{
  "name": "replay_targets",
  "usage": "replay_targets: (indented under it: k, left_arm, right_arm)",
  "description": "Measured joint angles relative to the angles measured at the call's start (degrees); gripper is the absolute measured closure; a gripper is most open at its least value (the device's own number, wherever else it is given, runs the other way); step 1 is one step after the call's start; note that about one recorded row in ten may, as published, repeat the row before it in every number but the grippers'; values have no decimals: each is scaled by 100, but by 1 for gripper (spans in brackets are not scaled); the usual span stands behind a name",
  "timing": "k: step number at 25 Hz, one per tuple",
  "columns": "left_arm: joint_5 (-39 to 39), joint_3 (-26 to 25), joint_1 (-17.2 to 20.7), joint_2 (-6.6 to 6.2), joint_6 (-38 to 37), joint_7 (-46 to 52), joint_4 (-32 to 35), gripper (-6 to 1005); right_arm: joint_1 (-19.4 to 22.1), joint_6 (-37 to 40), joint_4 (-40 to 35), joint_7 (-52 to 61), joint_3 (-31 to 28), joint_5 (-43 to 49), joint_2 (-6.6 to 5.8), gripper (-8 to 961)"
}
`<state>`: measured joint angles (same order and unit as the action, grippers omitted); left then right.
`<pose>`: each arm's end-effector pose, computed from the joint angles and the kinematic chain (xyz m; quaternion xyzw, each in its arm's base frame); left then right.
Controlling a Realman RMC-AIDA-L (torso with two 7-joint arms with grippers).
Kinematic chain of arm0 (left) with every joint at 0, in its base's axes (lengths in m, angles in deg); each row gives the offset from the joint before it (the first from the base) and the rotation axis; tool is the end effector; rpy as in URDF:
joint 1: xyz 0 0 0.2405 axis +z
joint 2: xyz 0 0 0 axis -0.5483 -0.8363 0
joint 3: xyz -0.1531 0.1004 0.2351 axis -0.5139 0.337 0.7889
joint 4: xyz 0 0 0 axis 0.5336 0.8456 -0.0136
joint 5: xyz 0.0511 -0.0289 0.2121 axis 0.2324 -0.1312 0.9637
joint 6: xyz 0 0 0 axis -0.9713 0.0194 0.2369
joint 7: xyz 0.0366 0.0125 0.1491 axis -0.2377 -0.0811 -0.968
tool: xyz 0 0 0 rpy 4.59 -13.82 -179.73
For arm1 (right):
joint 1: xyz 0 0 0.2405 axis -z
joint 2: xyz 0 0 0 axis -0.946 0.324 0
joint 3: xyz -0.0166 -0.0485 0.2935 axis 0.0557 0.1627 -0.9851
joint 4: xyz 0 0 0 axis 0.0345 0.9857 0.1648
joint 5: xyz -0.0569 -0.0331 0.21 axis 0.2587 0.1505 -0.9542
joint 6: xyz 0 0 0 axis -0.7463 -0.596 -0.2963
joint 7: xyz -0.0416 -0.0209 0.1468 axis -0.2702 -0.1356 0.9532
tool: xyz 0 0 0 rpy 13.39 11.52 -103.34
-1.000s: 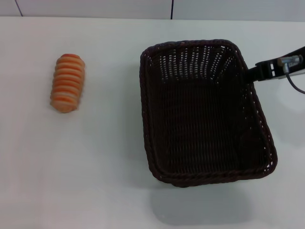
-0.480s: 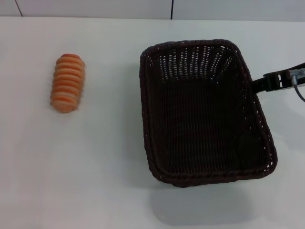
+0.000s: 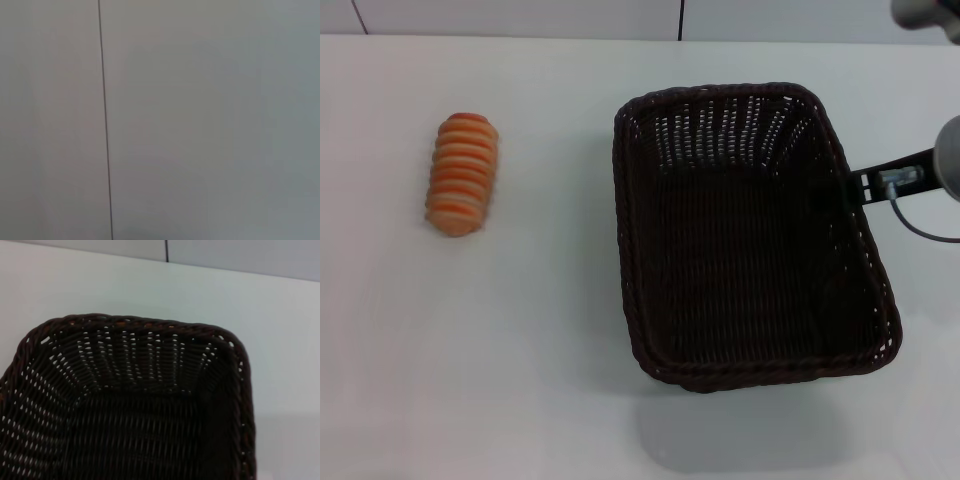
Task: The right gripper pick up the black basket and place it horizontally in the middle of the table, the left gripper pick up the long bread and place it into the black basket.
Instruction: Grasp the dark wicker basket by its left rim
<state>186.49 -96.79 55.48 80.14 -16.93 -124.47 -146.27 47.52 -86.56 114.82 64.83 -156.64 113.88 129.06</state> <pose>-0.3818 0.2437 0.1534 -0.5320 -0.3498 -0.1578 0.7548 0.1759 0.3517 -0.0152 -0.7964 0.4820 -0.0842 0.3553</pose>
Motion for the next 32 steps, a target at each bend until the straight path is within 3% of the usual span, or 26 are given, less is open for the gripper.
replay_targets:
  k: [16, 32]
  left_arm:
    - [0, -29, 35, -4, -2, -81, 36, 185]
    - [0, -19, 53, -2, -1, -88, 96, 185]
  right_arm:
    - [185, 547, -447, 88, 251, -10, 11, 140]
    - [204, 717, -677, -78, 495, -5, -21, 229]
